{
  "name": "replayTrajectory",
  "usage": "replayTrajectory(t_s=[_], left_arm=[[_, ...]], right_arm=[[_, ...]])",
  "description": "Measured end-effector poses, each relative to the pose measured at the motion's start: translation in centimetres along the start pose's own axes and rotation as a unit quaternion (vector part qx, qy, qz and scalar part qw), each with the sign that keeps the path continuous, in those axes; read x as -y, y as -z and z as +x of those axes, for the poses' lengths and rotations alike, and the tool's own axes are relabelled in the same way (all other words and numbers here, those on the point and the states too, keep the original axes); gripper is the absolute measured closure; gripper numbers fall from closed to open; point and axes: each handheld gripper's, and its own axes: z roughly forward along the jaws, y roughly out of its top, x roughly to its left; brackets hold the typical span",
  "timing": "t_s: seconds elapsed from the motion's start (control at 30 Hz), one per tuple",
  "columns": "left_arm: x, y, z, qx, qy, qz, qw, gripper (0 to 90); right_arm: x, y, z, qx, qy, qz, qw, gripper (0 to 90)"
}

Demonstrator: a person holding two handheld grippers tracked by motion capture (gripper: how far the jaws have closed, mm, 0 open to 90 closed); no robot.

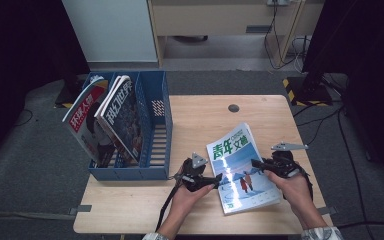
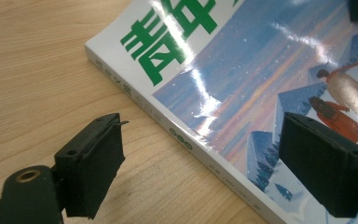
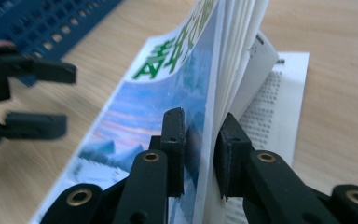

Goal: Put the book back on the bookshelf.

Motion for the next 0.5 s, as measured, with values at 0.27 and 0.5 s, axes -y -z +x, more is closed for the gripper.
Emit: replayTrajectory(t_s=[0.27, 0.5], left_arm=[[-0.1, -0.4, -0.4, -0.003, -0.007, -0.002, 1.0, 14.0], [0.1, -0.8, -0.9, -0.001, -0.018, 0.002, 0.9998, 14.0]], right_arm=[[1.5, -0.1, -2.6, -0.005, -0.014, 0.011, 0.9998, 80.2], [2.2, -0.9, -4.1, -0.001, -0.023, 0.027, 0.9994, 66.2]])
